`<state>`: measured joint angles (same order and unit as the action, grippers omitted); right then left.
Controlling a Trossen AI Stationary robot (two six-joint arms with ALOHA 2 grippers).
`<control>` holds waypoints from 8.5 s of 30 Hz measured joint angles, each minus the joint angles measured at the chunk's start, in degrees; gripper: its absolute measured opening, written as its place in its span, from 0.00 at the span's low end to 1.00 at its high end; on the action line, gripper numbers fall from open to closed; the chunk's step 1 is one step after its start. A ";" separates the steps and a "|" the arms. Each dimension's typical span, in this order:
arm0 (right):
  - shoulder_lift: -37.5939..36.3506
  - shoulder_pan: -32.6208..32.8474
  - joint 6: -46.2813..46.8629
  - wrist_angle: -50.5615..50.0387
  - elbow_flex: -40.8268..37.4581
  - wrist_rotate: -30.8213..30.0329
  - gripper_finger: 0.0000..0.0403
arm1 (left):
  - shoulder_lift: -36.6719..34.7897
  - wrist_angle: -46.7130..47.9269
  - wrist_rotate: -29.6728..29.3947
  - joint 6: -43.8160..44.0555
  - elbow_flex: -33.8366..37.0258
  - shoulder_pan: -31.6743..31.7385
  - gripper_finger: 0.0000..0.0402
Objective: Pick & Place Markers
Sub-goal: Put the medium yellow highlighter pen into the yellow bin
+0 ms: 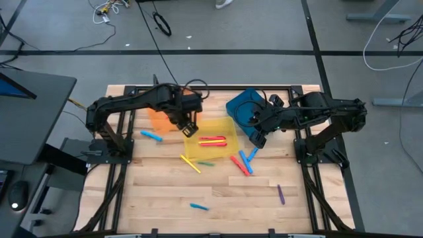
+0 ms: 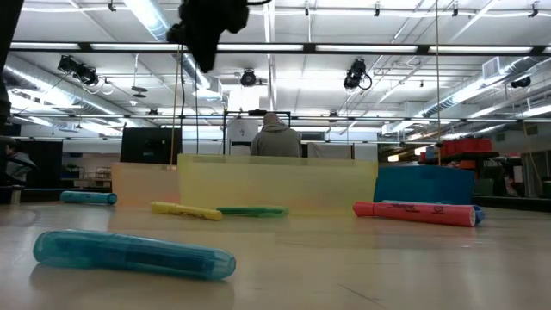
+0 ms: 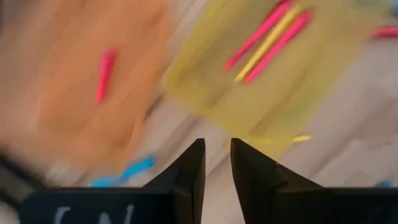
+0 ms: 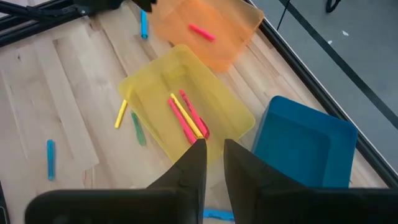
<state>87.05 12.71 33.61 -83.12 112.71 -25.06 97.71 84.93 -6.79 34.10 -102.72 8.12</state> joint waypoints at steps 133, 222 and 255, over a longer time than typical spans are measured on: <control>0.00 -0.30 -23.58 3.01 0.00 8.16 0.14 | 35.76 -12.43 -9.58 95.23 -0.04 -30.53 0.45; 0.00 -0.28 -18.19 10.06 0.00 8.05 0.14 | 1.04 -18.07 -4.39 -22.34 -0.04 -0.09 0.08; -0.02 -0.28 -4.07 10.27 -0.02 7.54 0.14 | 9.00 -39.90 -2.17 -31.61 22.71 1.60 0.08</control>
<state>87.02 12.43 29.54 -72.85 112.68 -17.52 106.71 45.04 -8.95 2.49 -80.00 9.72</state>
